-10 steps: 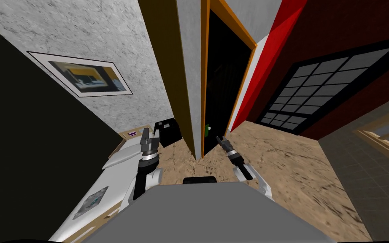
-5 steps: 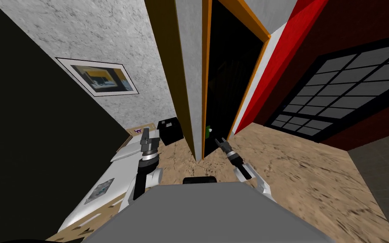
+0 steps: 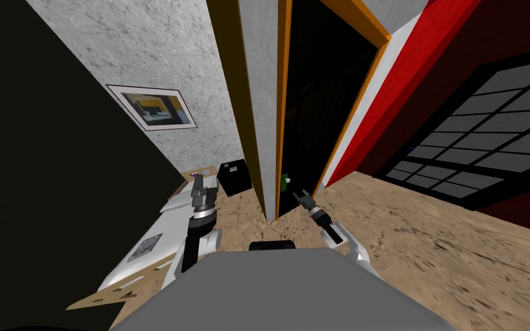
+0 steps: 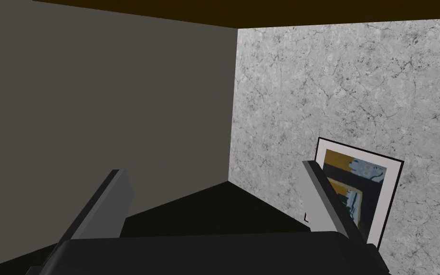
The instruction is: Pull the door open
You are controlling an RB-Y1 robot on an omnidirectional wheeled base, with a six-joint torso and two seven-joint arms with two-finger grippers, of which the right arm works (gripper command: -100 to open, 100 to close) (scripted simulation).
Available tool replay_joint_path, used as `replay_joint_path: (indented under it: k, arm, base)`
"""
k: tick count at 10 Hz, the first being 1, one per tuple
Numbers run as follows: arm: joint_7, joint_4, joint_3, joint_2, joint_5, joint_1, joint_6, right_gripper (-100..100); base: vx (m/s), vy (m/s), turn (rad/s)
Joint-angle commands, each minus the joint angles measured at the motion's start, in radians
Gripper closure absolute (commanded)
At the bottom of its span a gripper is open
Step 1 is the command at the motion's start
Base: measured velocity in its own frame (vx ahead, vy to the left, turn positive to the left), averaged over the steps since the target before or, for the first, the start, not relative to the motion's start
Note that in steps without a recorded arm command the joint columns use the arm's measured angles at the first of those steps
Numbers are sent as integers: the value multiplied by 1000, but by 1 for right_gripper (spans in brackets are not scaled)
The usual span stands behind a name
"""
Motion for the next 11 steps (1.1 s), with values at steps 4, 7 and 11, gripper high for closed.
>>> replay_joint_path:
  k: [4, 7, 11]
  arm:
    - [60, 74, 9, -30, 45, -24, -9, -100]
    - [83, 116, -30, 0, 36, -68, 16, -100]
    - [134, 221, -103, 52, 26, -166, 55, -100]
  base:
    - [52, -107, 125]
    - [18, -17, 204]
    - [31, -15, 241]
